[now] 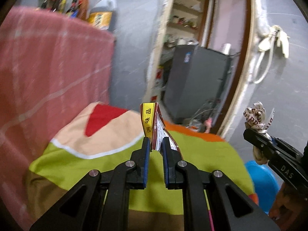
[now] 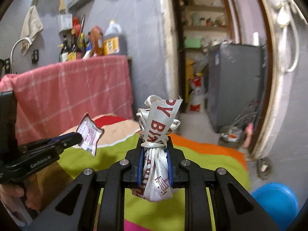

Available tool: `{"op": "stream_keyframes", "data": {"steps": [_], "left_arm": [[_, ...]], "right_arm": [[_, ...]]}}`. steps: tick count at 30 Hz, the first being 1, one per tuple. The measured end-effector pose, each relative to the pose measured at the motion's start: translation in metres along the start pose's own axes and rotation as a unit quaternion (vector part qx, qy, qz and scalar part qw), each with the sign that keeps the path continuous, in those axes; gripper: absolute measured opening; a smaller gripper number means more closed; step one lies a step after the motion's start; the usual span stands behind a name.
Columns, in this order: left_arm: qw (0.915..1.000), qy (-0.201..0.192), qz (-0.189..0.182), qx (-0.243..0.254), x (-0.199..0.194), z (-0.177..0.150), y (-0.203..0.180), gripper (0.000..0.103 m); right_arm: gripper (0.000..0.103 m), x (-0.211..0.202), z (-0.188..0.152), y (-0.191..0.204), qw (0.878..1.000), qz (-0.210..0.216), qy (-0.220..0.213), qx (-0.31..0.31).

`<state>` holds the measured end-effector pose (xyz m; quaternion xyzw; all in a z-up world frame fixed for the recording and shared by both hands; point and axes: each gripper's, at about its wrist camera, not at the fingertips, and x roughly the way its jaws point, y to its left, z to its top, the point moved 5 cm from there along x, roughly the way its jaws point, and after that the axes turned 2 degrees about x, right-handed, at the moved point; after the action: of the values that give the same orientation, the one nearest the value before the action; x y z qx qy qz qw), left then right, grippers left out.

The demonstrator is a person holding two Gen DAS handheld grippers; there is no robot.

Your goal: Collect trash

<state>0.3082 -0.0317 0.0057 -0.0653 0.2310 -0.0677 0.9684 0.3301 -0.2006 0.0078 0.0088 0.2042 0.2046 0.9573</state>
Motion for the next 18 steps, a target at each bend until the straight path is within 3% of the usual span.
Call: {"op": "stream_keyframes", "data": {"steps": [6, 7, 10, 13, 18], "left_arm": [[0.9977, -0.041, -0.048, 0.023, -0.015, 0.009, -0.065, 0.007], [0.9969, -0.046, -0.059, 0.027, -0.016, 0.01, -0.08, 0.0], [0.9945, -0.047, -0.084, 0.041, -0.018, 0.009, -0.115, 0.0], [0.9926, -0.03, -0.106, 0.052, -0.008, 0.002, -0.146, 0.0], [0.9905, 0.038, -0.122, 0.049, 0.011, -0.024, -0.15, 0.0]], "right_arm": [[0.017, -0.062, 0.005, -0.039, 0.998, -0.05, -0.046, 0.01], [0.017, -0.071, 0.005, -0.045, 0.997, -0.057, -0.051, 0.011], [0.017, -0.096, 0.002, -0.067, 0.994, -0.083, -0.061, 0.017], [0.017, -0.113, -0.007, -0.091, 0.993, -0.102, -0.058, 0.033], [0.017, -0.126, -0.033, -0.124, 0.99, -0.116, -0.042, 0.065]]}}
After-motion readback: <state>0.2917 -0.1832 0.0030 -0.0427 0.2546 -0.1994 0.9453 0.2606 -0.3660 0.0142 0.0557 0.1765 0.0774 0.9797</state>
